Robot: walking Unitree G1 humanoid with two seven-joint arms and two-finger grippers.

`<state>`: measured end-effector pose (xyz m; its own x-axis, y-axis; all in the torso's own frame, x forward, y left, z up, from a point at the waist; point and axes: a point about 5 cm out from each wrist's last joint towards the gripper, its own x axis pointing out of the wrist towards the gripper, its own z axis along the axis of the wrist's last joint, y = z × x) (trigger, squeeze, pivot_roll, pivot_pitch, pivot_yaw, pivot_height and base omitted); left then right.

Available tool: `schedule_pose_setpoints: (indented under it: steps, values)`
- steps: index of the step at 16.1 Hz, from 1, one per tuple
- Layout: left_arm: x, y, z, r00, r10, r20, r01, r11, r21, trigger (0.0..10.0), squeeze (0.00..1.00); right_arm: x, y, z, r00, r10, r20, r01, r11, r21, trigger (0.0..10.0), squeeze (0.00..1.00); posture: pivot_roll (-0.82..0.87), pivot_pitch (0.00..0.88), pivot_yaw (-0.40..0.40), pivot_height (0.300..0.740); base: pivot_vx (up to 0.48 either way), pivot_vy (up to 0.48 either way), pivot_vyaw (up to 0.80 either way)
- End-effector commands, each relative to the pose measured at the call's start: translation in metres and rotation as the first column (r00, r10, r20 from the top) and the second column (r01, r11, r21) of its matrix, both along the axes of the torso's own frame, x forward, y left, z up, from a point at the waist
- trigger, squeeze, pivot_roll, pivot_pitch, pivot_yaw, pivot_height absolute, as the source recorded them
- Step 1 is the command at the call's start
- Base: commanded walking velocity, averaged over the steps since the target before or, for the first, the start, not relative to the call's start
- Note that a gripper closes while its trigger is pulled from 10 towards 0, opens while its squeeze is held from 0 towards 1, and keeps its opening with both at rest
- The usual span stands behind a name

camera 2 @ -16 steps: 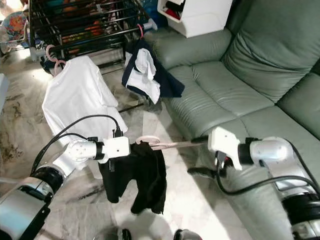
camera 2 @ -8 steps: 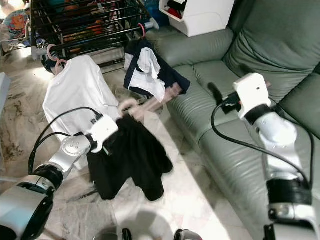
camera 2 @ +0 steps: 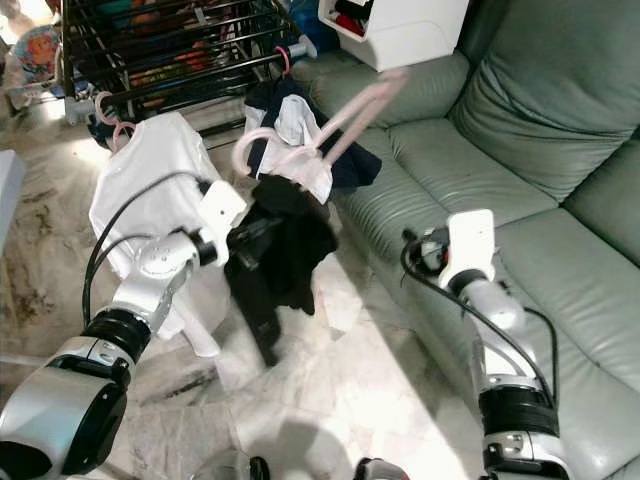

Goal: Hang hanger

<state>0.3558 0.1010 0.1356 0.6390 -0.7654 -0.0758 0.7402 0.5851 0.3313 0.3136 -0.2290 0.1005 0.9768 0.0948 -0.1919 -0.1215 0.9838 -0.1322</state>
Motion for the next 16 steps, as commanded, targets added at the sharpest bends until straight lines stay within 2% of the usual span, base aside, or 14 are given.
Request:
schedule_pose_setpoints:
  steps: [1,5,6,10,13,14,15,16]
  values:
    - [-0.005,-0.005,0.010,0.993,-0.100,0.070,0.097,0.994,0.040,0.0,0.00,0.002,0.012,-0.005,0.997,0.051,-0.050,-0.051,0.999,0.009,10.0,0.61,-0.08,0.040,0.101,0.740,0.000,0.000,0.00]
    - [-0.015,-0.017,0.025,0.951,-0.280,0.128,0.271,0.959,0.088,0.0,0.00,-0.002,0.021,-0.016,0.979,0.142,-0.148,-0.137,0.990,0.043,10.0,0.44,-0.07,0.036,0.104,0.740,0.000,0.000,0.00]
    - [-0.016,-0.019,0.028,0.943,-0.302,0.137,0.292,0.952,0.090,0.0,0.00,-0.001,0.021,-0.015,0.978,0.147,-0.146,-0.142,0.989,0.041,10.0,0.43,-0.07,0.035,0.106,0.740,0.000,0.000,0.00]
    - [-0.013,-0.021,0.045,0.928,-0.315,0.201,0.300,0.948,0.102,0.0,0.00,-0.003,0.025,-0.015,0.970,0.194,-0.147,-0.185,0.980,0.071,10.0,0.37,-0.07,0.032,0.107,0.740,0.000,0.000,0.00]
    - [-0.010,-0.024,0.063,0.922,-0.282,0.265,0.278,0.959,0.051,0.0,0.00,-0.011,0.030,-0.029,0.942,0.244,-0.230,-0.229,0.969,0.092,10.0,0.19,-0.07,0.031,0.102,0.740,0.000,0.000,0.00]
    - [-0.011,-0.030,0.074,0.911,-0.285,0.299,0.292,0.956,0.020,0.0,0.00,-0.015,0.032,-0.038,0.929,0.251,-0.272,-0.226,0.967,0.119,10.0,0.08,-0.07,0.031,0.099,0.740,0.000,0.000,0.00]
    - [-0.011,-0.031,0.077,0.908,-0.286,0.306,0.296,0.955,0.014,0.0,0.00,-0.016,0.032,-0.040,0.927,0.251,-0.281,-0.225,0.967,0.121,10.0,0.08,-0.07,0.031,0.097,0.740,0.000,0.000,0.00]
    - [-0.014,-0.036,0.090,0.890,-0.303,0.341,0.321,0.947,0.002,0.0,0.00,-0.016,0.033,-0.043,0.926,0.250,-0.283,-0.225,0.967,0.118,10.0,0.02,-0.06,0.030,0.095,0.740,0.000,0.000,0.00]
